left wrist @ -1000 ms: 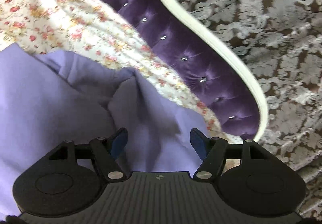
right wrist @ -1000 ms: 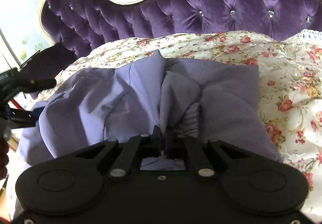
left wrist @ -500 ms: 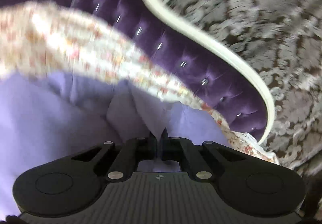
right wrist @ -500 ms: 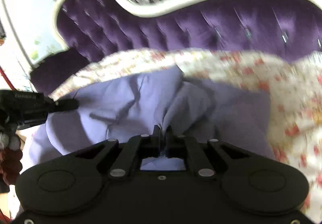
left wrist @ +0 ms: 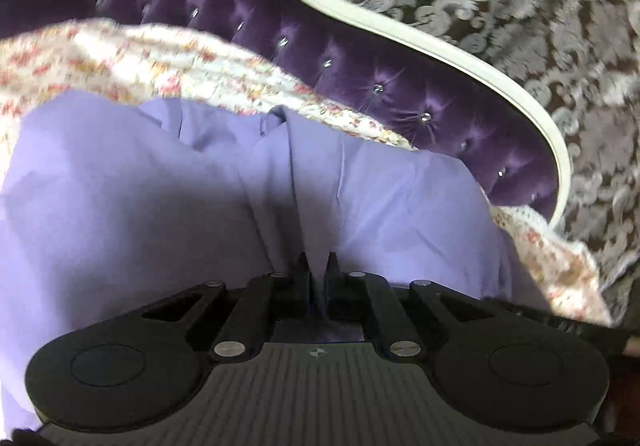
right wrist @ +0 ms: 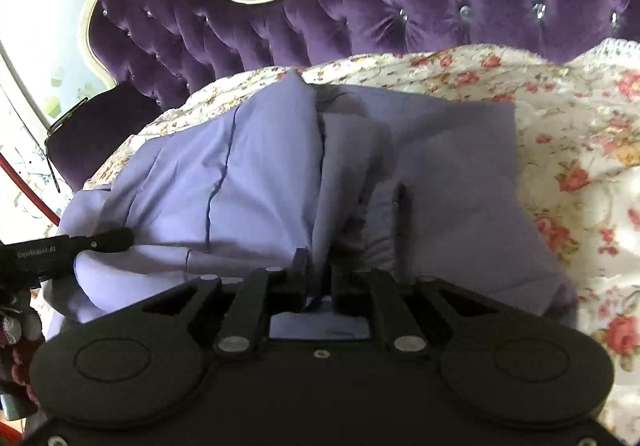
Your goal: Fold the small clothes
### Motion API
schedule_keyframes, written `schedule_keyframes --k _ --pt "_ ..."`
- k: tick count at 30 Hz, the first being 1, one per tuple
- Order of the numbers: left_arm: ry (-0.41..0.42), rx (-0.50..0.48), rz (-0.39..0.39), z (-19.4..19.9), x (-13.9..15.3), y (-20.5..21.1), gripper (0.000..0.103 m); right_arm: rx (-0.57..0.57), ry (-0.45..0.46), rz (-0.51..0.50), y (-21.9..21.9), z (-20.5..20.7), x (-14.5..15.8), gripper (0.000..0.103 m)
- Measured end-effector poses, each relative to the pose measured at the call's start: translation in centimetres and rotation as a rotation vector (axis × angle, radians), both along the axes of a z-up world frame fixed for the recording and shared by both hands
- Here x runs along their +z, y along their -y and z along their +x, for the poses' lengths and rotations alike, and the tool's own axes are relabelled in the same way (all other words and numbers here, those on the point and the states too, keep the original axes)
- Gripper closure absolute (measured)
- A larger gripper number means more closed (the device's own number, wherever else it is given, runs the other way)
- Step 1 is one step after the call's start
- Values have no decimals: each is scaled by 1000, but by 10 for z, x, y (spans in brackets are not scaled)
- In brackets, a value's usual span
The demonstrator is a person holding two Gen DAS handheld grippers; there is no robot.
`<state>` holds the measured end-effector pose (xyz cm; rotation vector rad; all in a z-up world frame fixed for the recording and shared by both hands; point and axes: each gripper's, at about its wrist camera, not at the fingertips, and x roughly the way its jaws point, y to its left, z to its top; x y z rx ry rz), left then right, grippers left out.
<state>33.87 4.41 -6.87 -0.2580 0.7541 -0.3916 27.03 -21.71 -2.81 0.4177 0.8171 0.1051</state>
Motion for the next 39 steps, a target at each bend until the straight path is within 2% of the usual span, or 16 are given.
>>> schedule_keyframes --k 1,3,5,6,9,11,14,17,20,22,25,30,32,34,35,39 --pt "19 -6 20 -4 3 0 90 -2 7 -23 -1 -2 3 73" --pt "53 -22 66 -12 8 0 84 5 16 -67 -3 -6 8 71" --pt "92 -29 124 -23 15 2 74 6 27 -100 -6 -13 13 69" --pt "114 -28 142 -29 20 2 73 -2 41 -114 -8 -17 18 65" --pt "181 -18 159 -42 40 3 70 -33 138 -163 -14 -29 37 52" --pt "230 -19 178 -48 54 10 57 -37 204 -195 -23 -31 53 51" --pt "279 -41 229 -51 65 29 47 17 245 -218 -43 -24 67 41" --pt "227 -83 266 -47 53 49 43 88 216 -267 -66 -14 60 39" --pt "151 -105 342 -43 28 60 42 137 122 -364 -85 -10 35 39" --pt "121 -124 381 -45 12 63 38 159 74 -385 -89 -14 17 39" --pt "177 -118 423 -56 5 65 33 153 85 -395 -88 -21 13 40" --pt "148 -82 428 -54 10 64 27 141 82 -382 -87 -21 15 39" --pt "143 -62 421 -58 13 61 26 130 100 -357 -85 -28 20 35" --pt "142 -54 416 -64 18 60 25 111 131 -323 -81 -39 28 23" --pt "150 -48 415 -69 20 58 24 104 145 -313 -80 -46 33 21" --pt "169 -32 422 -88 31 53 16 83 186 -308 -73 -72 51 20"
